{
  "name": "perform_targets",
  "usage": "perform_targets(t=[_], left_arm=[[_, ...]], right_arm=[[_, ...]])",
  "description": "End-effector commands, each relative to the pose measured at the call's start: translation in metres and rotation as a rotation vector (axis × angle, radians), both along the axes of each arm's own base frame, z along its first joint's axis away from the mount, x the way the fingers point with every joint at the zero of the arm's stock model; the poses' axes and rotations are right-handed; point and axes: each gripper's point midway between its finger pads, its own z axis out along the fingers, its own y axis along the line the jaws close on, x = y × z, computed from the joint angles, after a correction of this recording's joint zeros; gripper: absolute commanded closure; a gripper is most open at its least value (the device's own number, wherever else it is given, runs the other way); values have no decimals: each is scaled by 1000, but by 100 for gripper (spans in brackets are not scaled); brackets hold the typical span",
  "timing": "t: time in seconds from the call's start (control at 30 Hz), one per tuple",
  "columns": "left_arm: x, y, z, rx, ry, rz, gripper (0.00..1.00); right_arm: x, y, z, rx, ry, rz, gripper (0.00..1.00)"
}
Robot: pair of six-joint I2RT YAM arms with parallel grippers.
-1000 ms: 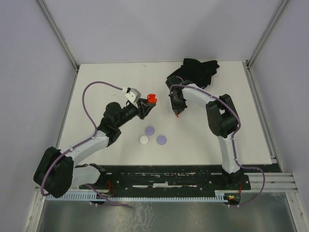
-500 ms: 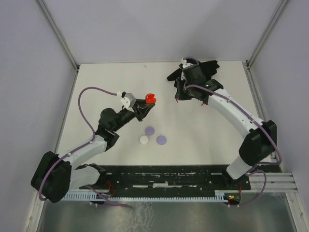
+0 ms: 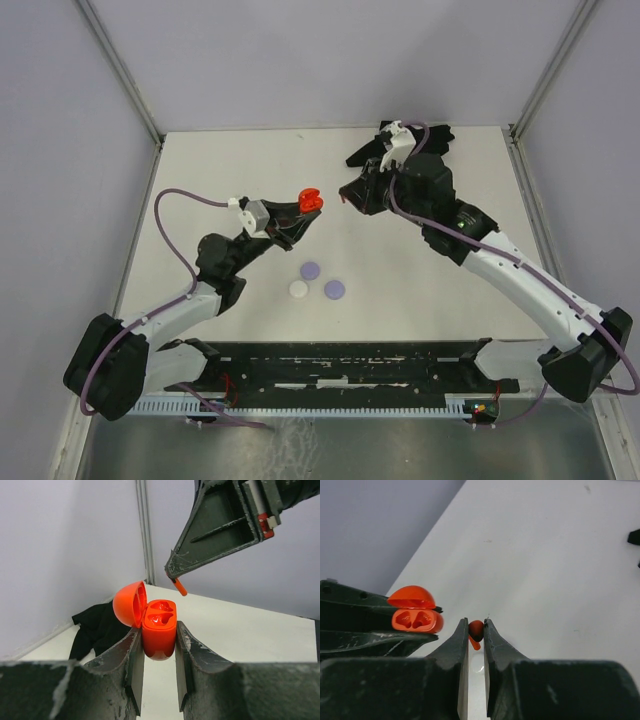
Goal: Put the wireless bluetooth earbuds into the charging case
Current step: Place the earbud in the charging case.
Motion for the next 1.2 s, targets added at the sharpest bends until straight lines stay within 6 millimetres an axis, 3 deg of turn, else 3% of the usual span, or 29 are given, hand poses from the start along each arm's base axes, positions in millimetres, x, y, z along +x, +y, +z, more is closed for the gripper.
perform_targets(t=[0.0,0.17,0.37,1.17], left_arm=[[-15,-1,31,-67,-97,-53,97],[-22,-5,37,-69,-111,-100,97],[-28,-6,42,-74,-121,-124,97],[-31,-3,67,-198,-41,-165,97]], right_arm=[[-19,21,55,188,-175,78,90],[-36,29,77,274,-247,149,90],[-47,36,88,333,-291,212,90],[-61,61,63,335,-278,365,91]])
